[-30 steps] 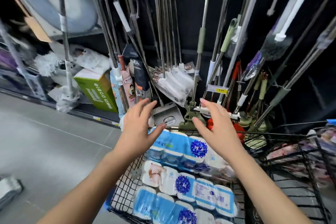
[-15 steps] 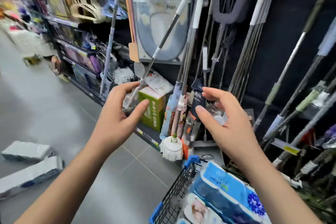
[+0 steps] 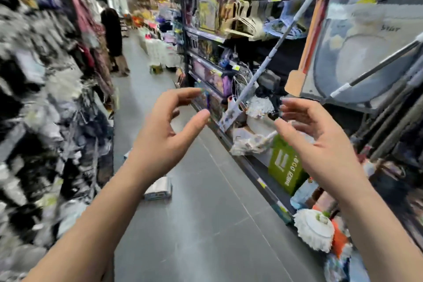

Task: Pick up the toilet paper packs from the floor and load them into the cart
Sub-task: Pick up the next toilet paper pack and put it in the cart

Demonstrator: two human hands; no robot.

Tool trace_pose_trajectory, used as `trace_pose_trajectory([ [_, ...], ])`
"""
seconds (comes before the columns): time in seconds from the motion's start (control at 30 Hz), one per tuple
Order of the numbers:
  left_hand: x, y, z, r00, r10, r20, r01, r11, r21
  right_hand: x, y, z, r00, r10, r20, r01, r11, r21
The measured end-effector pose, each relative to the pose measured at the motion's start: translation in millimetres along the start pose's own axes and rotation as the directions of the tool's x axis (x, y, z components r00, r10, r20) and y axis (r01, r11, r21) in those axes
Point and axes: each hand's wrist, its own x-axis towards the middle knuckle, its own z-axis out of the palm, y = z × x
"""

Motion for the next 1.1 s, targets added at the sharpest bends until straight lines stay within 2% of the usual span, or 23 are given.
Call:
trace_pose_trajectory([
  [0.13, 2, -36, -42, 0.997, -0.060, -0.056, 0.061, 0.998, 0.023, 25, -7, 61, 0.993, -0.063, 0.102, 0.057, 0.996, 0.061],
  [0.27, 9, -67, -62, 0.986, -0.115, -0.121, 0.119, 0.992, 0.028, 56, 2, 107, 0.985, -0.100, 0.144, 0.084, 0.990, 0.118],
  [0.47, 49, -111, -68, 0.970, -0.180, -0.166, 0.194, 0.978, 0.075, 123, 34, 160, 0.976, -0.099, 0.192, 0.048, 0.966, 0.255],
  [0.67, 138, -164, -48, 0.960, -0.170, -0.221, 0.203, 0.970, 0.136, 222, 93, 192, 0.969, -0.131, 0.210, 0.063, 0.951, 0.301],
  [0.9, 264, -226, 2, 0.951, -0.185, -0.248, 0.220, 0.968, 0.118, 350, 168, 203, 0.963, -0.081, 0.256, -0.023, 0.925, 0.379],
  [1.1, 325, -280, 18, 0.937, -0.218, -0.273, 0.259, 0.958, 0.126, 435, 217, 238, 0.947, -0.088, 0.309, -0.052, 0.907, 0.418],
])
